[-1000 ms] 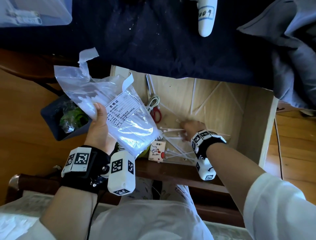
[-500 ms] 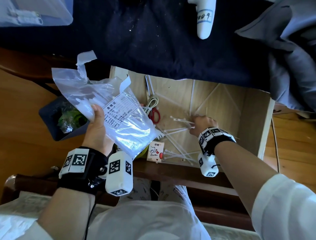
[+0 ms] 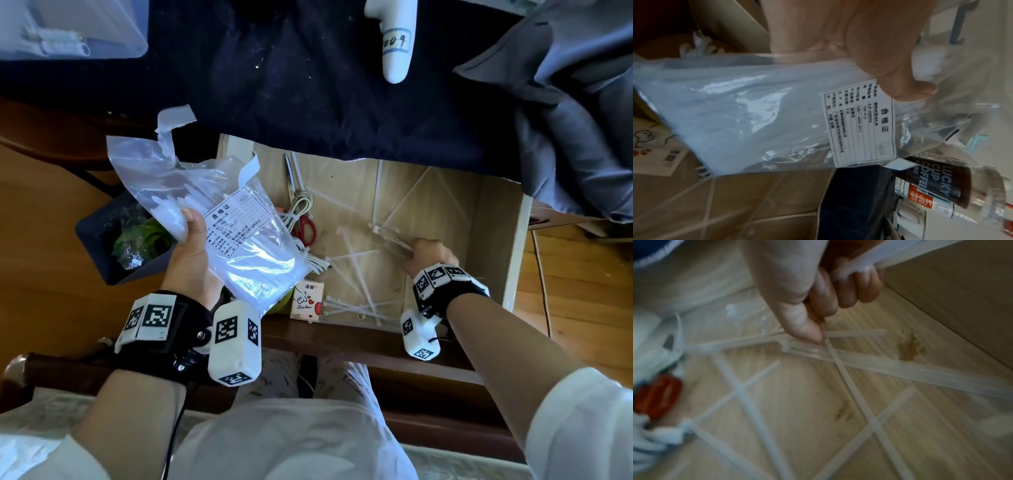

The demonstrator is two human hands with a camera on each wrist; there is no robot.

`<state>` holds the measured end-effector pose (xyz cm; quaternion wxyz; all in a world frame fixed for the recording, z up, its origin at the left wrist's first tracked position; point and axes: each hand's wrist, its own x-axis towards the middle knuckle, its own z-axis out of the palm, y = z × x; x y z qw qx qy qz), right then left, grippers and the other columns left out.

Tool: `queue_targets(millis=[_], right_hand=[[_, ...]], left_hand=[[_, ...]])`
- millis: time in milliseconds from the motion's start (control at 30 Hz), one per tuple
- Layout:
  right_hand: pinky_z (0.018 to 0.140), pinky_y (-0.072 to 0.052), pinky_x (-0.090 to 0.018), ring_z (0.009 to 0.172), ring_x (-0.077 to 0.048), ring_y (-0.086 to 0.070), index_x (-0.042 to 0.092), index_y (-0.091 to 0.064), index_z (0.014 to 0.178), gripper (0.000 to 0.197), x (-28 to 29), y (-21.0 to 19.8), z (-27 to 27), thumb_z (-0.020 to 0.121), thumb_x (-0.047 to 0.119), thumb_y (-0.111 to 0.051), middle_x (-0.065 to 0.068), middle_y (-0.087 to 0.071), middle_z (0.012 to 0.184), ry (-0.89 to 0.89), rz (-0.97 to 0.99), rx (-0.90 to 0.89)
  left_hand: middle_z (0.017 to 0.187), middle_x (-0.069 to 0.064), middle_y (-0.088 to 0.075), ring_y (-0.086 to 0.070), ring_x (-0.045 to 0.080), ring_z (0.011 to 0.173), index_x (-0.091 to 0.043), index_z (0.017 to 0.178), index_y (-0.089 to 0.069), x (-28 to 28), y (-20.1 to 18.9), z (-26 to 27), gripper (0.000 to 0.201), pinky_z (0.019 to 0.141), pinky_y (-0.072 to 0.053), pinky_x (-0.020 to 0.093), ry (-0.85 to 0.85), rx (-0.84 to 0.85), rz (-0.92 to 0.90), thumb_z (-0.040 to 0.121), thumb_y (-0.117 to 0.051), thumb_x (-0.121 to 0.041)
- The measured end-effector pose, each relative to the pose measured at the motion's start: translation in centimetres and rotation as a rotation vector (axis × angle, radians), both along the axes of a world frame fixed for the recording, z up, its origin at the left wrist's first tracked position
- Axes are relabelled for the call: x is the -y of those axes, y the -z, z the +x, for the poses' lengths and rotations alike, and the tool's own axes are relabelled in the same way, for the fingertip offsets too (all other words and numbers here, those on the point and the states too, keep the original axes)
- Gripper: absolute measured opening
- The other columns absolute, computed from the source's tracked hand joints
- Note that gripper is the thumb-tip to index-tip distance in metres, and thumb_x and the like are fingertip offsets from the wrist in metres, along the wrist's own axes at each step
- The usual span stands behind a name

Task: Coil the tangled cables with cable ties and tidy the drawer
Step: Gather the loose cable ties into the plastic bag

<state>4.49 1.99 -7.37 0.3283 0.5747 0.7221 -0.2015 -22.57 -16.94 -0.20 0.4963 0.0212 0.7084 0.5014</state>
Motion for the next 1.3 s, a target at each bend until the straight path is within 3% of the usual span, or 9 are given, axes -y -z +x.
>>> queue_targets(millis=[100,167,367,533,633,800,1000,1167,1300], right_hand=[[0.065,-0.043,-0.030,0.079,-0.029,-0.055,0.016,-0.052,0.083,0.039,-0.3,-1.4,0.3,0.087,0.055,-0.049,-0.009,-0.056,0.081,0.166,-0.015,-0.183],[0.064,-0.042,-0.029,0.077,-0.029,-0.054,0.020,-0.050,0.080,0.026,-0.5,-1.8,0.6,0.086,0.046,-0.052,-0.011,-0.061,0.087,0.240,-0.031,-0.279],[0.069,-0.043,-0.031,0.082,-0.030,-0.058,0.022,-0.062,0.090,0.050,-0.2,-2.8,1.5,0.083,0.067,-0.042,-0.009,-0.062,0.087,0.429,-0.132,-0.404],[0.061,-0.036,-0.029,0.069,-0.020,-0.049,0.016,-0.057,0.071,0.015,0.9,-2.8,2.2,0.084,0.022,-0.058,-0.002,-0.053,0.067,0.482,-0.060,-0.599],[0.058,-0.032,-0.027,0.058,-0.014,-0.041,0.021,-0.046,0.059,0.030,1.1,-2.9,2.5,0.087,0.021,-0.058,0.003,-0.043,0.058,0.540,-0.053,-0.668],[0.063,-0.038,-0.029,0.070,-0.025,-0.051,0.018,-0.054,0.072,0.039,0.8,-3.7,2.6,0.096,0.044,-0.037,-0.004,-0.053,0.068,0.582,-0.112,-0.505],[0.070,-0.052,-0.039,0.074,-0.030,-0.058,0.013,-0.057,0.109,0.025,1.0,-1.2,2.0,0.094,0.014,-0.037,-0.015,-0.057,0.081,0.468,-0.147,-0.408],[0.079,-0.049,-0.035,0.103,-0.035,-0.059,0.009,-0.043,0.125,0.037,0.7,0.6,-0.1,0.088,0.011,-0.050,-0.017,-0.060,0.110,0.280,-0.131,-0.286],[0.086,-0.048,-0.038,0.108,-0.035,-0.058,0.008,-0.048,0.122,0.037,0.6,1.4,-1.5,0.089,0.024,-0.055,-0.015,-0.060,0.115,0.186,-0.076,-0.198]], left_hand=[[0.129,-0.002,-0.061,-0.056,0.014,0.120,-0.028,0.132,-0.052,-0.2,0.1,-0.2,0.097,0.102,-0.042,0.033,0.076,-0.055,-0.053,0.065,-0.029,-0.092],[0.133,0.002,-0.058,-0.056,0.015,0.121,-0.023,0.134,-0.050,-0.7,0.0,-0.1,0.096,0.093,-0.046,0.028,0.013,-0.018,-0.012,0.067,-0.033,-0.089],[0.137,0.008,-0.054,-0.052,0.025,0.125,-0.020,0.138,-0.046,-2.2,-1.7,0.7,0.114,0.106,-0.037,0.049,-0.016,0.116,0.150,0.049,-0.058,-0.088],[0.138,0.009,-0.053,-0.053,0.024,0.124,-0.018,0.140,-0.044,-2.7,-2.0,1.9,0.098,0.105,-0.039,0.047,-0.052,0.145,0.202,0.062,-0.047,-0.078],[0.137,0.008,-0.054,-0.054,0.025,0.123,-0.018,0.139,-0.044,-3.0,-2.3,2.1,0.106,0.106,-0.038,0.050,-0.043,0.169,0.222,0.054,-0.057,-0.081],[0.137,0.011,-0.053,-0.052,0.028,0.125,-0.017,0.139,-0.045,-3.5,-2.8,1.8,0.117,0.108,-0.034,0.053,-0.033,0.179,0.227,0.045,-0.064,-0.084],[0.146,0.009,-0.044,-0.048,0.023,0.130,-0.015,0.143,-0.037,-3.9,-1.2,2.1,0.077,0.089,-0.049,0.034,-0.129,0.122,0.097,0.087,-0.033,-0.069],[0.135,0.008,-0.056,-0.054,0.025,0.124,-0.020,0.138,-0.046,-3.1,-1.2,2.3,0.097,0.108,-0.035,0.050,0.010,0.127,0.129,0.064,-0.040,-0.082],[0.134,0.004,-0.058,-0.056,0.020,0.122,-0.024,0.135,-0.049,-2.6,-0.7,2.2,0.082,0.108,-0.035,0.047,0.026,0.136,0.126,0.076,-0.027,-0.077]])
